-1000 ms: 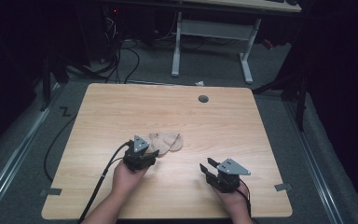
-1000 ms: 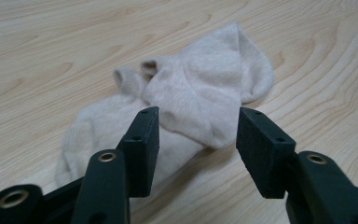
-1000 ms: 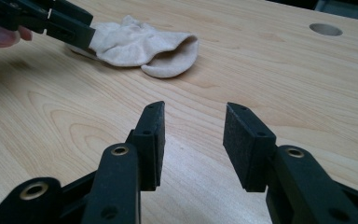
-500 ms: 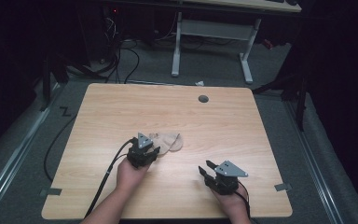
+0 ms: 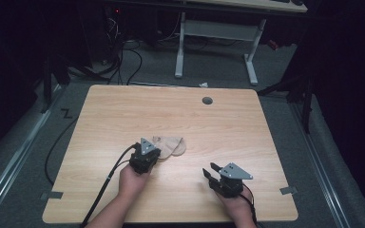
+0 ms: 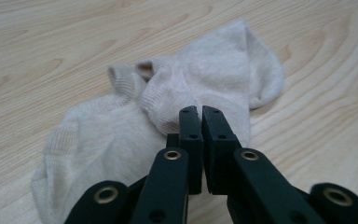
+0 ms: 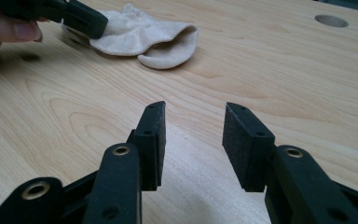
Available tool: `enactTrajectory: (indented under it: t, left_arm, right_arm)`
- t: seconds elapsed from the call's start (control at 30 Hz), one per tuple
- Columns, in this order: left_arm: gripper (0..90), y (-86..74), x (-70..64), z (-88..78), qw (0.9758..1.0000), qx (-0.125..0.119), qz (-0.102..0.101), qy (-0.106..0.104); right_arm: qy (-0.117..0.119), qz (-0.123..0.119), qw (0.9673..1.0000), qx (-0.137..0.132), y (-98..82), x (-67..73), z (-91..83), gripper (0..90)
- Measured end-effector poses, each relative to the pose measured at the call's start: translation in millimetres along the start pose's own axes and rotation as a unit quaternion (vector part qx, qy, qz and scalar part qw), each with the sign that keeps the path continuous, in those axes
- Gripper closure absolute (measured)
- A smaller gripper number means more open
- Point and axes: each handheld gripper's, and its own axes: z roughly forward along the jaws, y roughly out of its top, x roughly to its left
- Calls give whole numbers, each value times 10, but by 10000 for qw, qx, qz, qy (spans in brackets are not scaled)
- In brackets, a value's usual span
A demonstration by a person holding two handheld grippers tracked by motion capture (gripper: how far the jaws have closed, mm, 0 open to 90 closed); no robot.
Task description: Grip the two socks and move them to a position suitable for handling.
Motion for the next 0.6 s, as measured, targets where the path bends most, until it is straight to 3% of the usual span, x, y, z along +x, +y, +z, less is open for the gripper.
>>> enactTrajectory:
  t: [0.4,0.6]
  left_arm:
    - [875,46,-261,-244,9980,-377,137,-486]
    - [875,-150,-402,-432,9964,-367,76,-765]
  right_arm:
    - [-3,-32,10000,7,-4,32,-5,604]
    - [91,-68,9999,117,-8,55,42,606]
